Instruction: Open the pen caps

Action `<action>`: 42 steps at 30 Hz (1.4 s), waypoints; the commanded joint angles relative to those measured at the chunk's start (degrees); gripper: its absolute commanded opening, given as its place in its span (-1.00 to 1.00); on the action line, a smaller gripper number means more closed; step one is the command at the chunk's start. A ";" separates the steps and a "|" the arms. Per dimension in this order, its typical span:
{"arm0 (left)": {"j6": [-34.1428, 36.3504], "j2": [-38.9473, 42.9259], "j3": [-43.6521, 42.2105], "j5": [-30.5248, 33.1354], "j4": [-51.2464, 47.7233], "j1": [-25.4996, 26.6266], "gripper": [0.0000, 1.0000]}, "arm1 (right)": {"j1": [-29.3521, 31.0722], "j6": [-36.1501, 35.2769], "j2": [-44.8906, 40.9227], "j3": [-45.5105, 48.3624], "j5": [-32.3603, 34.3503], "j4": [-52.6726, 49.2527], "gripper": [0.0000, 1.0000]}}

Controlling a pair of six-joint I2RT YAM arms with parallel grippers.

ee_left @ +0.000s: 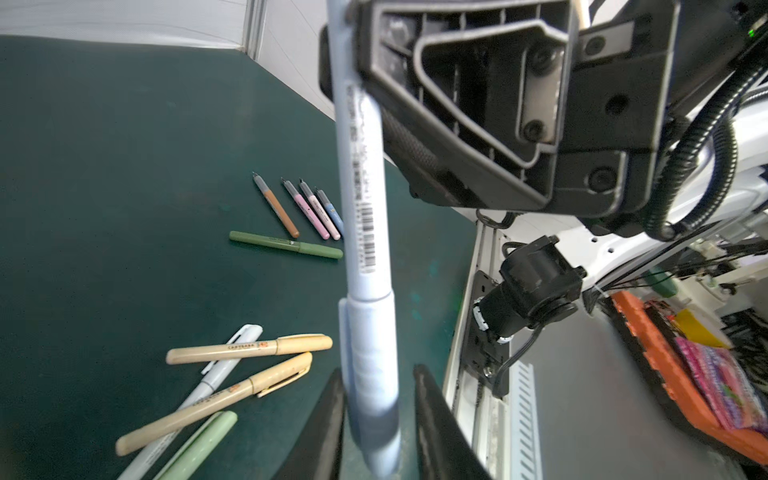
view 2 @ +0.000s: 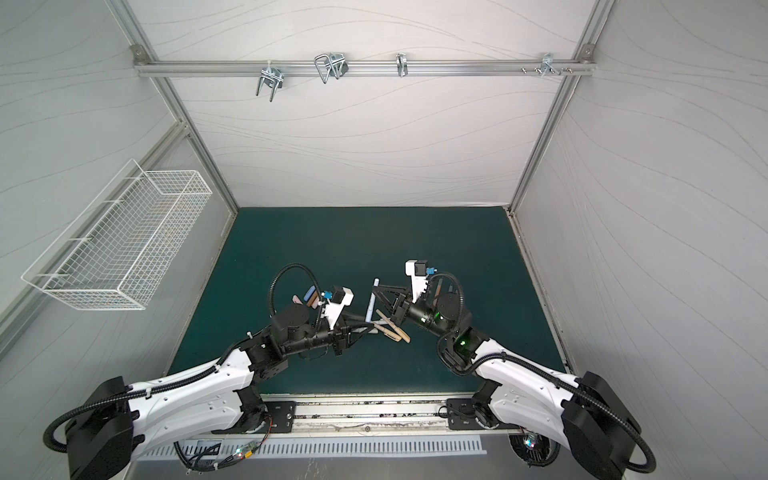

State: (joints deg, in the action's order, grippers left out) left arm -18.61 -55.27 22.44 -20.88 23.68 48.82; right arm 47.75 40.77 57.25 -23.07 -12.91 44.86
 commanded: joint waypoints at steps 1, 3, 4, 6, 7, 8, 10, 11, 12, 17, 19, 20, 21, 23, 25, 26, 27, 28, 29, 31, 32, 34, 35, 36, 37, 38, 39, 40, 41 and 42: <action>0.76 0.42 2.26 0.89 1.19 0.23 -0.60 | 0.60 1.07 0.78 -1.14 -0.88 3.47 -0.95; 0.92 0.64 2.16 1.02 1.12 0.23 -0.73 | 0.73 0.87 1.34 -1.43 -1.72 3.27 -0.91; 0.99 0.81 2.15 1.26 1.11 0.24 -0.80 | 0.68 0.64 1.37 -1.61 -1.73 2.80 -0.89; 1.33 1.20 2.09 2.84 1.10 0.25 -0.90 | 0.68 -0.62 0.81 -2.13 -1.07 0.84 -0.78; 1.51 1.38 2.35 4.89 -1.91 0.23 -0.93 | 0.68 -1.63 0.15 -2.52 -0.48 -0.87 -0.65; 1.63 1.54 2.70 7.35 -3.54 0.23 -0.96 | 0.68 -2.89 -0.73 -2.89 0.30 -2.98 -0.48; 2.34 1.48 3.89 13.71 -8.02 0.23 -1.00 | 0.68 -7.04 -3.82 -4.88 3.44 -11.02 -0.26; 2.72 1.35 4.37 15.97 -9.42 0.23 -1.00 | 0.68 -9.53 -5.55 -6.01 5.53 -15.15 -0.19; 3.07 1.17 4.82 17.95 -10.80 0.23 -1.00 | 0.60 -12.81 -7.65 -7.25 7.99 -21.01 -0.13; 3.88 -0.25 6.23 22.03 -13.87 0.25 -1.00 | 0.24 -33.30 -17.03 -9.71 14.26 -35.84 -0.03; 4.19 -0.95 6.65 22.64 -14.63 0.23 -1.00 | 0.26 -43.20 -19.34 -9.74 13.34 -39.05 -0.03; 4.36 -1.27 6.74 22.81 -14.76 0.23 -1.00 | 0.33 -47.74 -19.94 -9.40 12.06 -39.93 -0.04; 4.56 -1.62 6.87 22.82 -14.80 0.27 -1.00 | 0.34 -53.35 -20.30 -8.82 10.23 -40.59 -0.06; 4.90 -2.27 7.00 22.57 -14.78 0.27 -1.00 | 0.97 -62.73 -20.32 -7.71 7.18 -41.58 -0.08; 5.24 -2.77 7.16 22.12 -14.80 0.23 -1.00 | 3.03 -71.66 -19.22 -6.02 6.75 -41.06 -0.08; 5.25 -2.90 7.27 22.05 -14.80 0.23 -1.00 | 4.22 -75.65 -18.63 -5.54 6.67 -41.17 -0.07; 5.42 -2.91 7.27 22.01 -15.02 0.23 -1.00 | 5.67 -79.81 -17.69 -4.93 7.60 -40.21 -0.05; 5.50 -2.79 7.31 21.99 -15.10 0.27 -1.00 | 7.12 -83.39 -16.59 -4.18 9.26 -38.73 -0.04; 5.52 -2.70 7.27 21.99 -15.07 0.24 -1.00 | 8.11 -86.39 -15.58 -3.76 10.27 -37.72 -0.02; 5.60 -2.46 7.17 21.85 -15.07 0.23 -1.00 | 10.60 -95.33 -12.77 -3.81 11.98 -37.30 0.01; 5.60 -2.39 7.17 21.70 -15.02 0.23 -1.00 | 11.97 -99.85 -11.29 -3.99 13.19 -37.32 0.03; 5.60 -2.46 7.34 21.16 -15.07 0.23 -1.00 | 14.78 -107.99 -7.53 -4.86 16.76 -36.01 0.08; 5.60 -2.50 7.38 20.94 -15.07 0.24 -1.00 | 15.56 -110.50 -5.84 -5.46 18.00 -35.35 0.09; 5.60 -2.58 7.53 20.66 -15.16 0.23 -1.00 | 16.13 -112.72 -4.14 -6.47 18.99 -34.75 0.09; 5.59 -2.66 7.58 20.46 -15.18 0.23 -1.00 | 16.47 -114.46 -2.77 -7.53 19.61 -34.44 0.10; 5.60 -2.65 7.61 20.36 -15.31 0.23 -1.00 | 16.53 -115.82 -1.61 -8.60 19.97 -34.68 0.10; 5.56 -2.52 7.64 20.27 -15.41 0.23 -1.00 | 16.54 -117.67 -0.55 -9.83 20.56 -35.19 0.09; 5.52 -2.55 7.71 20.18 -15.50 0.23 -1.00 | 16.59 -119.33 0.36 -10.85 21.34 -35.60 0.10; 5.47 -2.48 7.71 20.10 -15.58 0.23 -1.00 | 16.67 -121.56 1.29 -11.80 22.53 -36.09 0.10; 5.52 -2.48 7.86 20.02 -15.83 0.23 -1.00 | 16.83 -123.91 2.03 -12.41 23.73 -36.14 0.10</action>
State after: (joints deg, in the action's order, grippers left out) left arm -13.67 -58.02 27.53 -0.05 6.94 48.82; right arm 64.10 -71.37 58.19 -32.38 6.81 7.46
